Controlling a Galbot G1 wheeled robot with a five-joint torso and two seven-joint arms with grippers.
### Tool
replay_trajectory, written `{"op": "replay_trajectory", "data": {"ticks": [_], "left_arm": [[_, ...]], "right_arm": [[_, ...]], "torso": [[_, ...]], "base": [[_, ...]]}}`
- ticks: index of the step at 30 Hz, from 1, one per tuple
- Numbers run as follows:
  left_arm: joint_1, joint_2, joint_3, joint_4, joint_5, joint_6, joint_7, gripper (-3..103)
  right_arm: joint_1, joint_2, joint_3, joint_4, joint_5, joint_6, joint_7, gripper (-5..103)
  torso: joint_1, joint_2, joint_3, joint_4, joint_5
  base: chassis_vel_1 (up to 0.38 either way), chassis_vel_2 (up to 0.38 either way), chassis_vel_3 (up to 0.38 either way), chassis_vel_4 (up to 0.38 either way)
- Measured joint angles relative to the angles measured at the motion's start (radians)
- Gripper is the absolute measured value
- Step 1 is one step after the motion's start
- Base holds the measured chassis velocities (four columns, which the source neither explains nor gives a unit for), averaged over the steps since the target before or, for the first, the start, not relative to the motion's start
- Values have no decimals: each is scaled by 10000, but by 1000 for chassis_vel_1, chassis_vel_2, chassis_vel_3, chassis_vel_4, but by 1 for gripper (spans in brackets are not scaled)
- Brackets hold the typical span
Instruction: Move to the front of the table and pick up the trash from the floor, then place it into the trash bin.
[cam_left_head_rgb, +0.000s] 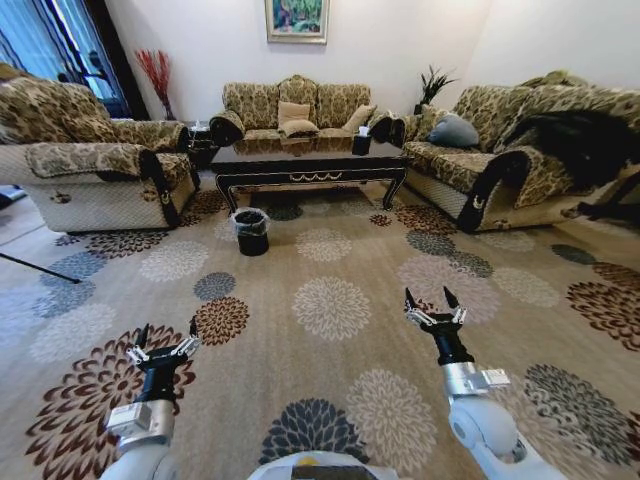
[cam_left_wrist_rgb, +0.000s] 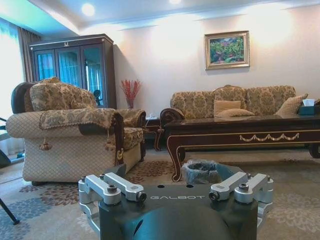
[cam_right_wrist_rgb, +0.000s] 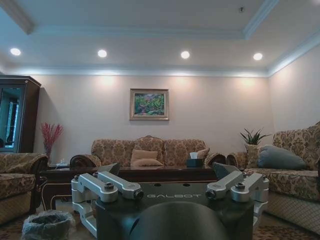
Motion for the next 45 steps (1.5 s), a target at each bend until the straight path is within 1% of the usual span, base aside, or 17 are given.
{"op": "replay_trajectory", "data": {"ticks": [7,11,16,20,26,29,45], "left_arm": [[0,0,0,0,0,0,0,100],[1,0,0,0,0,0,0,100],[0,0,0,0,0,0,0,100],[0,0,0,0,0,0,0,100],[0,0,0,0,0,0,0,100],[0,0,0,0,0,0,0,100],[1,0,0,0,0,0,0,100]], "right_arm": [[0,0,0,0,0,0,0,100],[0,0,0,0,0,0,0,100],[0,0,0,0,0,0,0,100],[0,0,0,0,0,0,0,100],[0,0,0,0,0,0,0,100],[0,0,0,0,0,0,0,100],[0,0,0,0,0,0,0,100]], "torso": [[59,236,173,0,0],[116,451,336,0,0],[165,594,427,0,0],[222,809,585,0,0],[293,992,701,0,0],[340,1151,809,0,0],[546,1759,1210,0,0]], "base": [[0,0,0,0],[0,0,0,0],[0,0,0,0],[0,0,0,0],[0,0,0,0],[0,0,0,0],[0,0,0,0]]}}
